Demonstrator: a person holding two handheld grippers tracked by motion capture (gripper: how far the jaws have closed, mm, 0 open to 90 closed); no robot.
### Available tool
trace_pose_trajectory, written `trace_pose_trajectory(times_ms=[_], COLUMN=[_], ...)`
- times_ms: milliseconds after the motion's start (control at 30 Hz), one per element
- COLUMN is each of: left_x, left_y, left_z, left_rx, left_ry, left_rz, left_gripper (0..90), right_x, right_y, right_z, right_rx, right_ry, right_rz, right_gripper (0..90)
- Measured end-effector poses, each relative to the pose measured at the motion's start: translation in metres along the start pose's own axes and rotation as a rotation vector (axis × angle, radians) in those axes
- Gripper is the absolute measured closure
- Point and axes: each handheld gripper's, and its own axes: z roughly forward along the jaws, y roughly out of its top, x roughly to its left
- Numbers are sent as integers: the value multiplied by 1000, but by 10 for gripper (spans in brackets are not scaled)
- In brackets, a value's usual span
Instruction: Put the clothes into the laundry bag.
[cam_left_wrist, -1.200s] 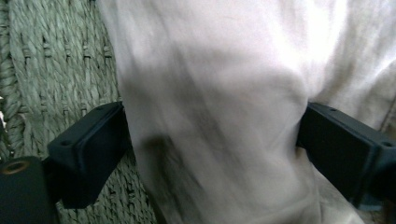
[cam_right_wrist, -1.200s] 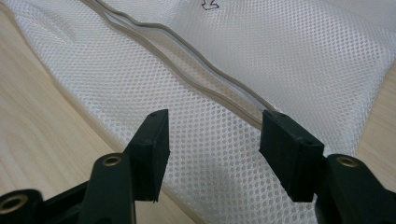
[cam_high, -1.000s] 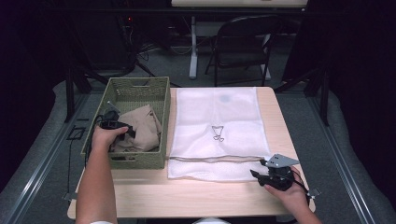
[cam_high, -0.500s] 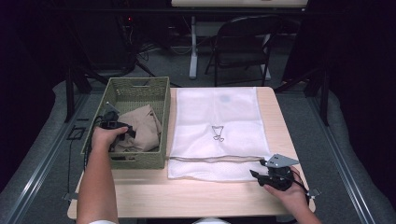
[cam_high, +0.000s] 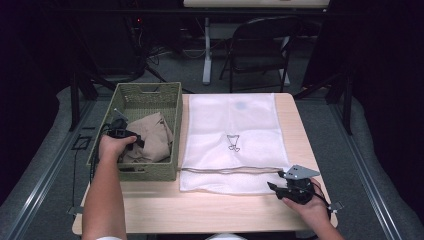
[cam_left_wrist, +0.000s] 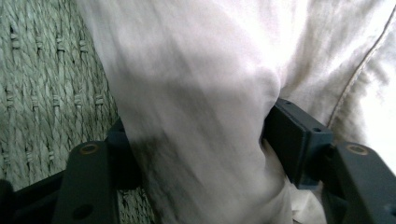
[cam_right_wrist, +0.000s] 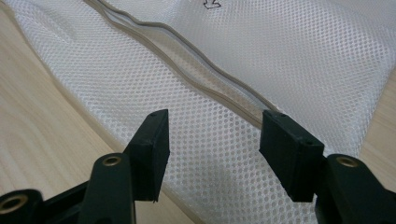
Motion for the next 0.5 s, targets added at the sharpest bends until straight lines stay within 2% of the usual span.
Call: trace_pose_trajectory(times_ms=[200, 233, 367, 500], left_x=[-4, -4, -9, -12], left_y=[0, 1, 2, 2], left_z=[-2, -3, -6, -9], left_rx=[-5, -4, -21, -30], left_ry=[23, 29, 39, 42], left_rz=[-11, 0, -20, -8], left_gripper=[455, 455, 539, 598], right_x=[0, 0, 0, -1], right_y=[0, 0, 0, 0], right_z=[0, 0, 0, 0], right_rx=[2, 2, 2, 0], right_ry=[0, -1, -4, -4], right_rz=[-1, -1, 0, 1], right_gripper=[423, 422, 422, 422])
